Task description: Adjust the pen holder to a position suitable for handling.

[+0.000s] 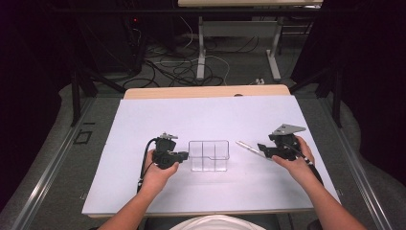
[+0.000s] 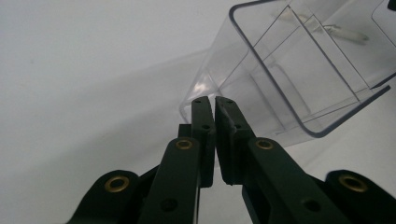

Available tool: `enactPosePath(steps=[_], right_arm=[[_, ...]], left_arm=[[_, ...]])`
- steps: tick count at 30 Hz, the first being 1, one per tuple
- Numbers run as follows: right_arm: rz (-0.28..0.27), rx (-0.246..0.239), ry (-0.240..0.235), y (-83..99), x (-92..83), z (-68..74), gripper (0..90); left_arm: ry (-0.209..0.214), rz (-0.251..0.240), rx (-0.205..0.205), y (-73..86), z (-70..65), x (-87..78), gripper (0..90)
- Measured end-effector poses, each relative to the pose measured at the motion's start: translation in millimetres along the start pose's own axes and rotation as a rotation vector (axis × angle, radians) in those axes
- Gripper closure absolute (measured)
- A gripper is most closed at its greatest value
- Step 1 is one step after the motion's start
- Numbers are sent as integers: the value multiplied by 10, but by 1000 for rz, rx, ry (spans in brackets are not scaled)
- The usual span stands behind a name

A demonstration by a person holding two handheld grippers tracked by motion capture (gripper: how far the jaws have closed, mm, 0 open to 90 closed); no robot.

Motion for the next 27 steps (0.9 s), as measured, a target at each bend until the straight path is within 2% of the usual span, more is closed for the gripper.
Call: enactPosePath(steps=[2, 3, 4, 6, 8, 9, 11, 15, 18, 19, 21, 22, 23, 24, 25, 27], right_arm=[[33, -20, -18, 16, 48, 44, 394], [33, -20, -18, 16, 48, 44, 394], [56, -25, -36, 10, 96, 77, 400], [61, -23, -40, -1, 107, 84, 400], [63, -25, -63, -53, 130, 101, 402], [73, -29, -77, -92, 145, 121, 402], [79, -39, -78, -115, 159, 123, 402], [104, -43, -89, -167, 185, 127, 413], [135, -41, -103, -157, 203, 115, 438], [165, -40, -110, -132, 216, 108, 454], [178, -55, -99, -117, 225, 88, 458], [189, -83, -99, -108, 235, 69, 465], [210, -77, -94, -86, 235, 72, 469], [223, -92, -91, -75, 240, 62, 476], [246, -115, -93, -55, 249, 56, 498], [262, -125, -84, -45, 249, 49, 505]], left_arm=[[-6, -8, -4, 2, 35, -21, 834], [-6, -12, -13, 3, 52, -34, 834], [-11, -31, -21, -2, 98, -66, 794], [-16, -36, -24, -3, 123, -87, 775], [-24, -61, -33, -8, 172, -130, 718], [-30, -71, -28, -9, 193, -144, 653], [-46, -94, -31, -7, 247, -175, 622], [-78, -129, -28, 10, 365, -216, 503], [-87, -143, -22, 22, 409, -224, 439], [-93, -142, -9, 32, 428, -229, 410], [-111, -142, -1, 45, 457, -239, 390], [-120, -143, 10, 48, 477, -243, 368], [-131, -140, 14, 51, 496, -247, 336], [-147, -135, 21, 55, 522, -257, 317], [-153, -134, 24, 59, 538, -265, 310], [-169, -145, 42, 53, 573, -289, 306]])
Point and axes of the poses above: each handheld gripper's, and its own axes: x roughly forward along the jaws, y roughly out of its underside, z roughly to its left, the point moved 7 cm from there along x, roughly forward along the jaws, and after that the axes turned 10 degrees about x, right-handed, at the moved point
